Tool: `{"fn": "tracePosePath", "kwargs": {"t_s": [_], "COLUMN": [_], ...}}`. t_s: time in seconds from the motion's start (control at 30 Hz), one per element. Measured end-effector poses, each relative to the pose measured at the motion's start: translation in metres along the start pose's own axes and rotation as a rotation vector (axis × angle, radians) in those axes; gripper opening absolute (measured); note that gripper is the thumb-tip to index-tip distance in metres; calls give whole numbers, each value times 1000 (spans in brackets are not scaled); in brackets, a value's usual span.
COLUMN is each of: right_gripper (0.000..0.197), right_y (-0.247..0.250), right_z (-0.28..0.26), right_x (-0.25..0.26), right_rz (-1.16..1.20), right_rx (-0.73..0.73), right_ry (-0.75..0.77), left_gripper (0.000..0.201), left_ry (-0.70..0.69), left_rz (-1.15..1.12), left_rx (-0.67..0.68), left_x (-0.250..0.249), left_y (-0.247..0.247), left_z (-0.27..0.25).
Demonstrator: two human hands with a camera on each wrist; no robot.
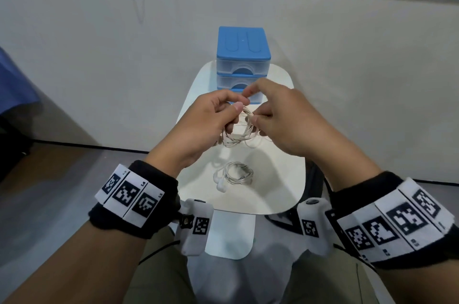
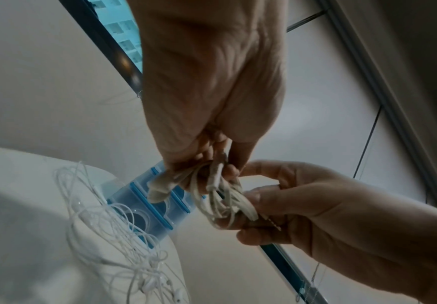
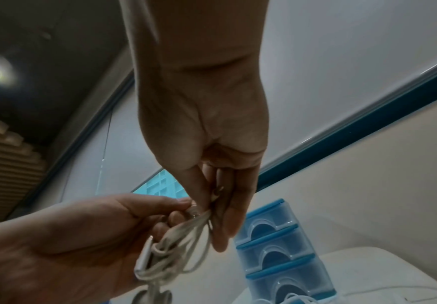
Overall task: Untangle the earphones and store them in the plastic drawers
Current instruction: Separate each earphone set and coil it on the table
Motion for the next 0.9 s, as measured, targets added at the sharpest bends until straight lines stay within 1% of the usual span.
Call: {"fn": "tracePosePath", "kwargs": {"t_s": [0.07, 0.13, 0.2, 0.3, 0.33, 0.43, 0.53, 0.6, 0.67, 0.7, 0.77, 0.83, 0.9], "right_gripper": [35, 40, 39, 35, 34, 24, 15, 12, 10, 9, 9, 12, 11], "right_y": [0, 3, 4, 6, 7, 15, 21, 20, 14, 10, 2, -4, -10], "right_z": [-2, -7, -13, -19, -20, -18, -15, -11, -5, -2, 4, 7, 6], "right_x": [5, 10, 14, 18, 18, 14, 6, -1, -9, -12, -19, -23, -22], "right_rz": [-150, -224, -288, -378, -410, -466, -461, -460, -450, -398, -145, 140, 408], "right_rx": [-26, -21, -15, -13, -18, -57, -118, -202, -274, -289, -269, -200, -105], "right_ry": [43, 56, 74, 84, 83, 75, 86, 105, 136, 155, 139, 38, -53], "left_gripper": [14, 15, 10, 33, 33, 13, 16, 17, 16, 16, 15, 15, 17], "left_ry": [23, 55, 85, 132, 140, 154, 157, 143, 127, 109, 74, 47, 28], "left_rz": [-31, -110, -218, -297, -295, -231, -192, -192, -195, -203, -221, -251, -265], "left_rx": [4, 10, -18, -91, -104, -110, -123, -129, -104, -82, -64, -83, -114], "left_x": [2, 4, 5, 8, 10, 12, 11, 5, -2, -4, -8, -9, -9], "left_y": [-4, -8, -9, -8, -7, -5, -4, -6, -10, -14, -21, -27, -30], "left_z": [1, 1, 3, 6, 7, 7, 7, 7, 6, 6, 5, 5, 4]}}
Point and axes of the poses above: each hand's wrist, its own z-axis towards the middle knuckle, its own y-axis out of the back of the hand, x = y × z, the point moved 1 cm from there along z, towards the middle knuckle, and after that the axes turned 13 degrees about -y, right-handed, at the moved point
